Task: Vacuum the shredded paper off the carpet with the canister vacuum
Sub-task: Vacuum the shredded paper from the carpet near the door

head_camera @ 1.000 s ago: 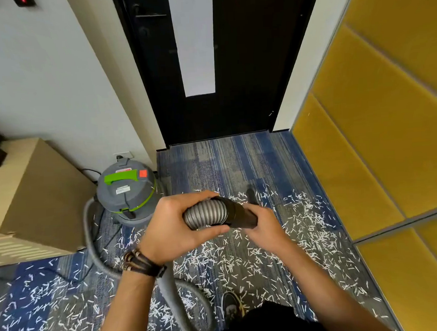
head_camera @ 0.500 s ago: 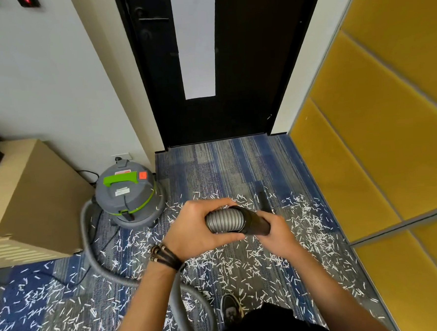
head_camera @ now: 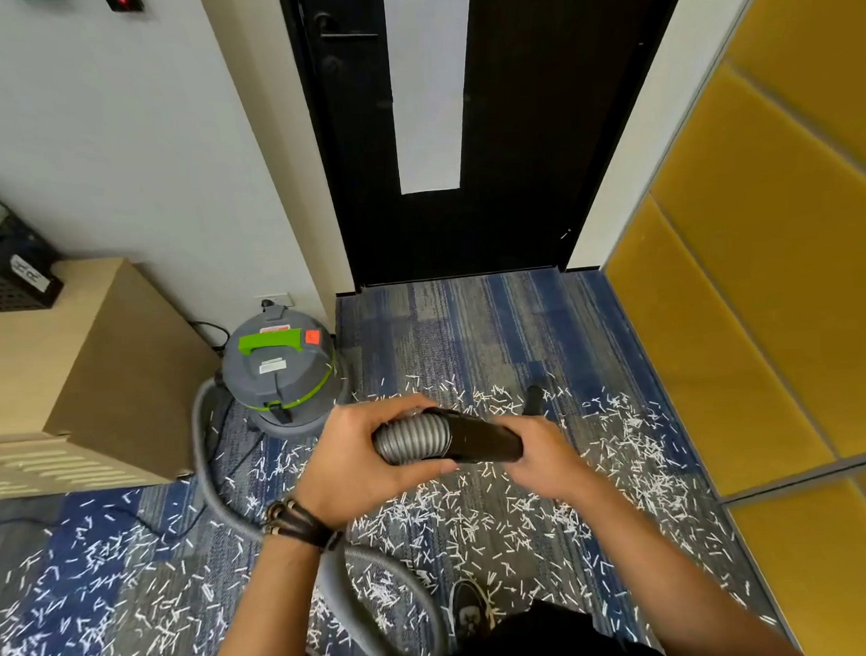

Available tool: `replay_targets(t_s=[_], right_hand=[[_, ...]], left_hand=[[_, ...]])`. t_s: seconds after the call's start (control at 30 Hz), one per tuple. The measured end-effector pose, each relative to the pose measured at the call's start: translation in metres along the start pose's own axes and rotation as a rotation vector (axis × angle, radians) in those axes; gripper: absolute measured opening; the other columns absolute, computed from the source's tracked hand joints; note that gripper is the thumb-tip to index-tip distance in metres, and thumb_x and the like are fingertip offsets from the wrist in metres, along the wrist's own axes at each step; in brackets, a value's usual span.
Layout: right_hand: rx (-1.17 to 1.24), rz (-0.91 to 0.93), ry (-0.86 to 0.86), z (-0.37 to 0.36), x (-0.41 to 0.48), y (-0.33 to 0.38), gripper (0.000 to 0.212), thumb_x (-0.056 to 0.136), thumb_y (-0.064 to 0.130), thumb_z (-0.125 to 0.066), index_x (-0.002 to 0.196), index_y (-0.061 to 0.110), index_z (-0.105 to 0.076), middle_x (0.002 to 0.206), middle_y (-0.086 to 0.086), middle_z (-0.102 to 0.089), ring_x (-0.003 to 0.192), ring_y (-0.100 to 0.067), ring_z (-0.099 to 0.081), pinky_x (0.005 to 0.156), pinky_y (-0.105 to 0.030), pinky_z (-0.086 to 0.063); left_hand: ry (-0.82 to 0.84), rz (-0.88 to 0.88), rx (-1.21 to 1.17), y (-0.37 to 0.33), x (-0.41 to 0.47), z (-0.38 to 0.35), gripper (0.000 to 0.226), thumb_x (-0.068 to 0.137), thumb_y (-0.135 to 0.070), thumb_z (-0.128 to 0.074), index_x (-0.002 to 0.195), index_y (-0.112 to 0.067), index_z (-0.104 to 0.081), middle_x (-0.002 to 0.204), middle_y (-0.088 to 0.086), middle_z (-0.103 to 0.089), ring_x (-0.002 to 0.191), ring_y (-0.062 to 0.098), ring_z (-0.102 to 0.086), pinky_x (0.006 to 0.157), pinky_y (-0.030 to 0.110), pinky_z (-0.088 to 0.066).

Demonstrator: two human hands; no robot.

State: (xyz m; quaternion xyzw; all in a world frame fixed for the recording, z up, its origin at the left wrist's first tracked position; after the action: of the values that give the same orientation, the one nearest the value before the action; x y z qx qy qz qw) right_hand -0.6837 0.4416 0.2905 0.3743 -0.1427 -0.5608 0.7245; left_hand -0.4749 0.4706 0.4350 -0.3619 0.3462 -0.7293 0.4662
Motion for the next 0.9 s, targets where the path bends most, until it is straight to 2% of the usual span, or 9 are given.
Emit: replay_targets(t_s=[0.1,0.23,0.37,0.53,0.63,0.8,0.9], right_hand=[[0.013,0.028,0.005,-0.004,-0.004,0.004,0.034,0.083,0.004,-0.073,0.098,0.034,-0.065,0.088,0.011,-0.07,0.083,-0.002,-0.066,0.076,-0.027,-0.055],[0.052,-0.005,-0.067,0.005,-0.022,-0.012,0.034,0.081,0.0,-0.071,0.102,0.027,-0.071,0.088,0.011,-0.071,0.081,0.0,-0.066,0.067,-0.016,-0.046],[0.083,-0.002,-0.155,0.026,-0.029,-0.022,0.034,0.079,-0.003,-0.073,0.105,0.018,-0.074,0.089,0.007,-0.073,0.081,-0.002,-0.067,0.067,-0.016,-0.049],[0.078,-0.008,-0.198,0.04,-0.025,-0.029,0.033,0.08,-0.003,-0.074,0.107,0.016,-0.075,0.091,0.004,-0.074,0.08,0.0,-0.067,0.067,-0.013,-0.047],[0.074,-0.043,-0.161,0.04,-0.023,-0.037,0.032,0.081,-0.002,-0.075,0.107,0.017,-0.075,0.09,0.006,-0.074,0.081,0.003,-0.066,0.067,-0.008,-0.044],[0.059,-0.079,-0.125,0.031,-0.041,-0.05,0.032,0.082,-0.005,-0.071,0.103,0.019,-0.074,0.087,0.008,-0.071,0.079,0.005,-0.065,0.067,-0.01,-0.043],[0.061,-0.075,-0.129,0.029,-0.054,-0.053,0.036,0.082,-0.007,-0.072,0.108,0.018,-0.074,0.088,0.017,-0.069,0.084,0.009,-0.065,0.07,-0.007,-0.044]], left_hand=[[-0.022,0.021,-0.035,0.002,-0.006,0.004,0.055,0.065,-0.047,-0.097,0.113,-0.026,-0.078,0.102,-0.019,-0.077,0.089,-0.004,-0.072,0.086,0.013,-0.052],[0.023,0.019,-0.085,-0.004,-0.004,-0.016,0.054,0.064,-0.035,-0.101,0.112,-0.027,-0.077,0.096,-0.018,-0.077,0.085,-0.006,-0.068,0.085,0.014,-0.051],[0.003,-0.04,-0.053,-0.023,0.008,-0.029,0.059,0.066,-0.044,-0.099,0.117,-0.025,-0.078,0.105,-0.019,-0.078,0.096,-0.003,-0.073,0.09,0.016,-0.053],[0.045,-0.061,0.006,-0.032,0.023,-0.04,0.06,0.066,-0.046,-0.097,0.119,-0.028,-0.077,0.105,-0.019,-0.077,0.095,0.001,-0.073,0.089,0.017,-0.054],[0.089,-0.014,0.005,-0.02,0.026,-0.054,0.059,0.067,-0.051,-0.096,0.118,-0.029,-0.076,0.103,-0.019,-0.076,0.093,0.003,-0.074,0.088,0.023,-0.056],[0.133,0.011,-0.039,-0.013,0.022,-0.068,0.056,0.065,-0.048,-0.097,0.115,-0.035,-0.075,0.106,-0.016,-0.077,0.097,0.004,-0.075,0.092,0.025,-0.057],[0.148,0.013,-0.055,-0.012,0.018,-0.071,0.056,0.065,-0.051,-0.096,0.114,-0.033,-0.076,0.105,-0.015,-0.078,0.095,0.006,-0.075,0.091,0.027,-0.059]])
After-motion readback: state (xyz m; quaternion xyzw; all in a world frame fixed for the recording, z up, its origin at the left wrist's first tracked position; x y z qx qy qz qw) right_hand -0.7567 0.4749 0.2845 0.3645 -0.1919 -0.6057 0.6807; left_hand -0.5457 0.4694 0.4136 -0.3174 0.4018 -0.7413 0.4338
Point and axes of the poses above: each hand's wrist, its own x-axis towards the middle knuckle, its own z-axis out of the back of the hand, y = z × x, the point moved 9 cm from there along x, towards the middle knuckle
